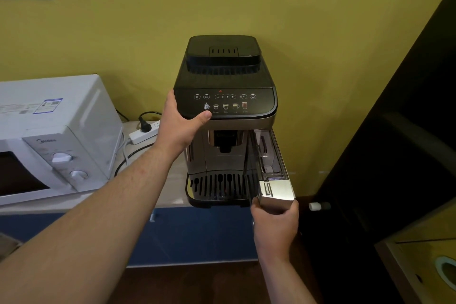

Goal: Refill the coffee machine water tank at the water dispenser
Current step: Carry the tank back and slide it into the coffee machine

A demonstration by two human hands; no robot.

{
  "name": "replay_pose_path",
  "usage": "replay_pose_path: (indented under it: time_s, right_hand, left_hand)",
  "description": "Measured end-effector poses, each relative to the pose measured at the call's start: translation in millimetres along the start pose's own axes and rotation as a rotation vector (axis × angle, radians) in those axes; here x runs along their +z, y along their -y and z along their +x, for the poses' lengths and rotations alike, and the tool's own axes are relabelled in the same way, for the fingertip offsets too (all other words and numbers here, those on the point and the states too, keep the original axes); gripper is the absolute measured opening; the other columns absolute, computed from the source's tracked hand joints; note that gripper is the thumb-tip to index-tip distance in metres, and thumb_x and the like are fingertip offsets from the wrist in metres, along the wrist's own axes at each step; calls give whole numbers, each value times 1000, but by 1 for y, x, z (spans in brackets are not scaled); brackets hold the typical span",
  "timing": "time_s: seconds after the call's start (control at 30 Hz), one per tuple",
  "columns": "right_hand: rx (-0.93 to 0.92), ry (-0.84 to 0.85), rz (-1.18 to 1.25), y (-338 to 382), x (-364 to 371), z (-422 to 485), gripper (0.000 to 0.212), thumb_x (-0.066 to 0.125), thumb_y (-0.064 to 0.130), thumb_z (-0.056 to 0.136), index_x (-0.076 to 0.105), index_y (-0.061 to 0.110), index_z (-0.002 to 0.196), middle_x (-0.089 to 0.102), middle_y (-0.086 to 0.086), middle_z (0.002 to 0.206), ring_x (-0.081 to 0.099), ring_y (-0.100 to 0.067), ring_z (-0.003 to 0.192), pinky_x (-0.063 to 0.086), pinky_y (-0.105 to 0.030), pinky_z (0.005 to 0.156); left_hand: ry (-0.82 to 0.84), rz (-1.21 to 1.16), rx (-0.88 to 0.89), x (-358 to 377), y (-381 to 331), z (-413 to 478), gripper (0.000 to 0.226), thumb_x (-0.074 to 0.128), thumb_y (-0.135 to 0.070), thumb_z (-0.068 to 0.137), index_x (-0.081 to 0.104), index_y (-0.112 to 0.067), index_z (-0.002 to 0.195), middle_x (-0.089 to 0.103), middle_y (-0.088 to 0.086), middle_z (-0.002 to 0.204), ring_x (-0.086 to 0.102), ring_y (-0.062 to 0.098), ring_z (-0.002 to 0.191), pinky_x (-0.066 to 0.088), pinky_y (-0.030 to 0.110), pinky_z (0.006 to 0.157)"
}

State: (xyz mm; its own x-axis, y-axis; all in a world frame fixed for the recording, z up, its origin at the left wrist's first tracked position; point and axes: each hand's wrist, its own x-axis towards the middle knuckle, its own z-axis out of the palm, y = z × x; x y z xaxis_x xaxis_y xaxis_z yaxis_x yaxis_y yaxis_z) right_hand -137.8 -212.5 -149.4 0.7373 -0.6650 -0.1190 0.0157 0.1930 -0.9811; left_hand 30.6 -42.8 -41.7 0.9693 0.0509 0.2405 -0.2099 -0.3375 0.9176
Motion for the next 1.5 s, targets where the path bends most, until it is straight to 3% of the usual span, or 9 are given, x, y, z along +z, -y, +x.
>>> replay_pose_path:
  time_s: [0.27, 0.53, 0.63, 0.77, 0.9, 1.07, 1.23, 1.37, 1.5]
  right_hand:
    - [-42, 1, -39, 1, 9, 8, 61, 82, 1, 64, 47, 43, 91, 57, 10, 102, 60, -9, 92, 52, -17, 64]
    - [-44, -5, -65, 0, 17, 20, 58, 82, 3, 64, 47, 39, 92, 57, 0, 106, 58, -10, 91, 50, -11, 54]
    - [-54, 3, -58, 2, 27, 32, 58, 81, 1, 65, 50, 30, 104, 59, -2, 108, 58, -9, 92, 48, -6, 54]
    - [-55, -22, -69, 1, 34, 41, 56, 81, 1, 64, 53, 17, 110, 61, -5, 108, 60, -14, 95, 46, -3, 54]
    - [-65, -19, -86, 0, 33, 43, 59, 81, 2, 64, 53, 16, 114, 61, -6, 110, 60, -14, 97, 47, -3, 55]
    - [-68, 153, -203, 3, 14, 46, 50, 83, 22, 70, 53, 19, 110, 60, 1, 107, 61, -15, 97, 54, -12, 65]
    - [-114, 381, -436, 17, -16, 67, 43, 76, 29, 78, 57, 26, 117, 40, 13, 136, 50, -12, 118, 55, -35, 90]
    - [-95, 491, -391, 29, -17, 68, 34, 72, 17, 83, 55, 29, 109, 65, 9, 103, 62, -11, 100, 55, -23, 73]
    - [-115, 483, -378, 28, -17, 67, 34, 71, 15, 83, 54, 34, 105, 65, 10, 101, 61, -7, 95, 55, -22, 72]
  left_hand:
    - [-14, 1, 0, 2, 3, 1, 105, 81, -38, 78, 16, -20, 158, 35, 1, 159, 34, 18, 145, 31, 41, 119]
    - [-13, 7, -27, 1, 4, 2, 117, 80, -55, 67, 14, -24, 159, 31, 2, 162, 29, 21, 148, 30, 47, 119]
    - [-10, 18, -21, 0, 6, 5, 120, 78, -66, 58, 20, -28, 156, 36, 0, 159, 34, 20, 146, 34, 48, 117]
    - [-17, 13, -5, 2, 9, 5, 113, 81, -55, 68, 18, -25, 157, 34, 1, 161, 31, 19, 147, 30, 45, 120]
    - [-13, 20, -9, 2, 10, 7, 117, 78, -65, 60, 22, -27, 155, 38, -1, 158, 35, 19, 145, 35, 47, 117]
    - [-5, 7, 1, 2, 7, 4, 115, 79, -59, 66, 18, -24, 157, 36, 0, 159, 34, 19, 146, 33, 45, 119]
    - [1, 0, -24, 1, 11, 6, 123, 77, -79, 51, 24, -34, 153, 41, -1, 156, 38, 20, 144, 37, 47, 115]
    - [12, -6, -25, 0, 11, 8, 124, 76, -81, 48, 26, -35, 152, 42, -1, 155, 39, 21, 143, 39, 48, 114]
    - [-6, 0, -13, 2, 11, 8, 119, 79, -72, 56, 24, -32, 154, 41, -1, 156, 38, 20, 144, 38, 48, 115]
